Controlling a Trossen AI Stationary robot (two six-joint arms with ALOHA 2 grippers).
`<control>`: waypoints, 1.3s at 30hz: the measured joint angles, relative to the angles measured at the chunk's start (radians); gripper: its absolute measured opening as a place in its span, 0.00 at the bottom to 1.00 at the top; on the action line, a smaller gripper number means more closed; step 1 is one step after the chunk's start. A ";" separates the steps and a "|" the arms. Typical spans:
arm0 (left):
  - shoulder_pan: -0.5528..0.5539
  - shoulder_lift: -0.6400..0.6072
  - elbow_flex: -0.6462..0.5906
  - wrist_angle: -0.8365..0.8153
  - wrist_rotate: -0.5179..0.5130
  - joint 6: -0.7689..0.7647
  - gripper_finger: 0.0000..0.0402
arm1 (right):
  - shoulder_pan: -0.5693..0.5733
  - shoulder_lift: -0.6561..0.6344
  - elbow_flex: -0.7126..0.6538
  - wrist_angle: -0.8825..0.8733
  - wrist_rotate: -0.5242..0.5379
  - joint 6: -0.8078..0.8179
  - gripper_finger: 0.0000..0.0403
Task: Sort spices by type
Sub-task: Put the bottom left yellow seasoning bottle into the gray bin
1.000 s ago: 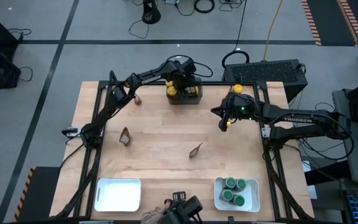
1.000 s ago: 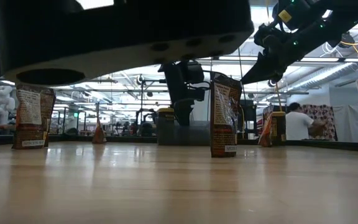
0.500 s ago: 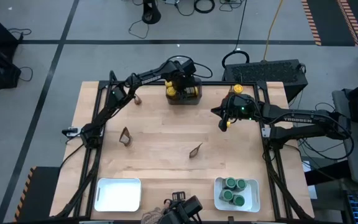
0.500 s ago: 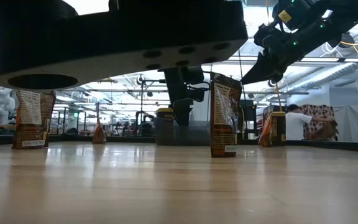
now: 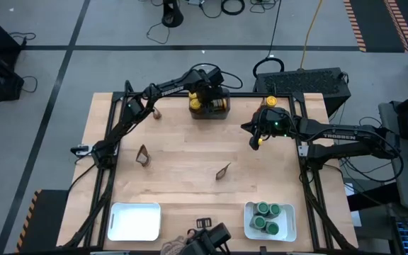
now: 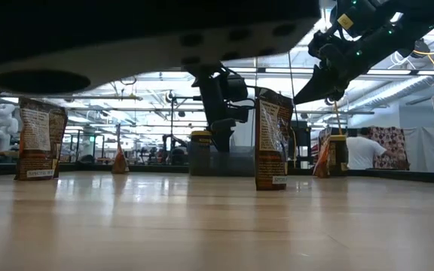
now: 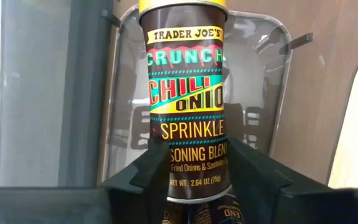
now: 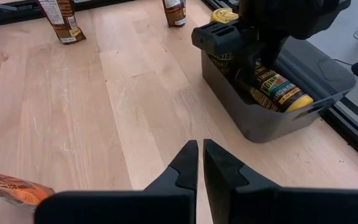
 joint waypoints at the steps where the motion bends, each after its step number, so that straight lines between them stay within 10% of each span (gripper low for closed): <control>1: 0.000 0.000 0.000 0.000 0.000 0.000 0.36 | 0.000 0.000 0.000 0.000 0.000 0.000 0.02; 39: -0.003 -0.012 0.052 -0.048 0.007 0.005 0.21 | 0.000 0.000 0.000 0.001 0.000 -0.019 0.02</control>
